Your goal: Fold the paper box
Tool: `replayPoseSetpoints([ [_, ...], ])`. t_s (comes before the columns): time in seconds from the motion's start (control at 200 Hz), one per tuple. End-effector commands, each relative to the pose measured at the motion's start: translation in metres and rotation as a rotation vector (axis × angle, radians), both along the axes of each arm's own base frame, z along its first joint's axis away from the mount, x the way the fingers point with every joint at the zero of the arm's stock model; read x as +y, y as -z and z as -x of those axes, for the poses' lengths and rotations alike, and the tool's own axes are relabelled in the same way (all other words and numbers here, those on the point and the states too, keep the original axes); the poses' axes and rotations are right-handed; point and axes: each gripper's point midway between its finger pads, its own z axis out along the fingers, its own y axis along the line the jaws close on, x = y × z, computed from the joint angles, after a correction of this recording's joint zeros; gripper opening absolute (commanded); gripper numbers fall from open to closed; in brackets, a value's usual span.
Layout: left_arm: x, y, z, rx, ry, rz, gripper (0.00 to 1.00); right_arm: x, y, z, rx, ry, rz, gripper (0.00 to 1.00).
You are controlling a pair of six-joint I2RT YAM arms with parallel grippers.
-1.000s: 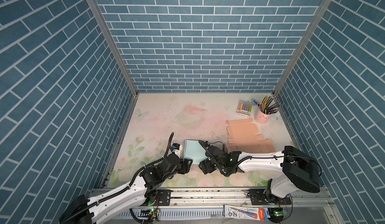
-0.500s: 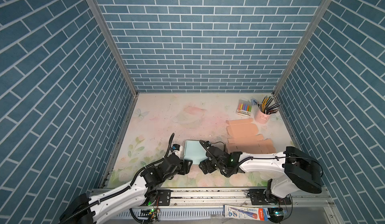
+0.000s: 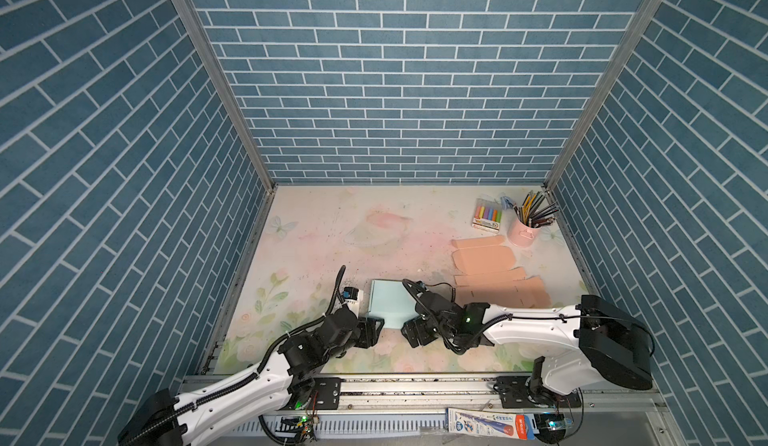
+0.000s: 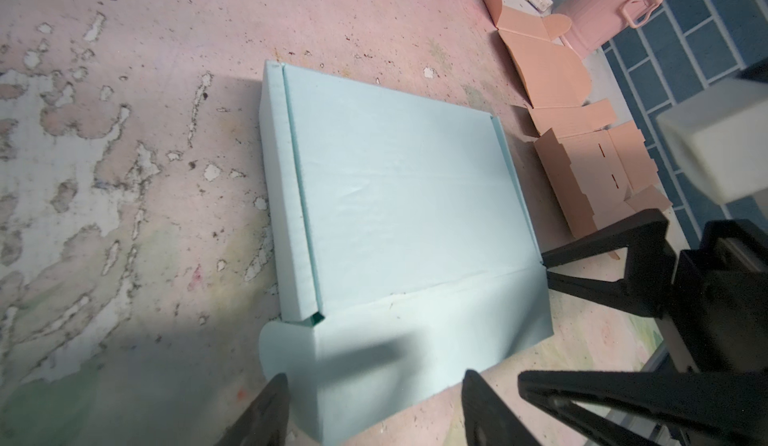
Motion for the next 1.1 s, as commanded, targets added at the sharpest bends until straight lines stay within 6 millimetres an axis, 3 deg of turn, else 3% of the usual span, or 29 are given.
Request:
replayPoseSetpoints([
  [0.0,0.002,0.002,0.001,-0.002,-0.006,-0.007,0.66,-0.003,-0.007,-0.003,-0.003,0.042,0.001,0.87],
  [0.31,0.002,0.004,0.002,0.002,-0.003,-0.005,0.66,0.0,-0.008,-0.001,-0.009,0.033,0.006,0.87],
  [0.765,-0.004,0.0,-0.001,-0.001,0.006,0.004,0.66,0.033,-0.012,0.008,0.013,-0.046,-0.04,0.84],
  [1.095,-0.002,-0.002,0.0,-0.002,0.002,0.014,0.66,0.024,-0.01,0.009,0.003,-0.012,-0.02,0.84],
])
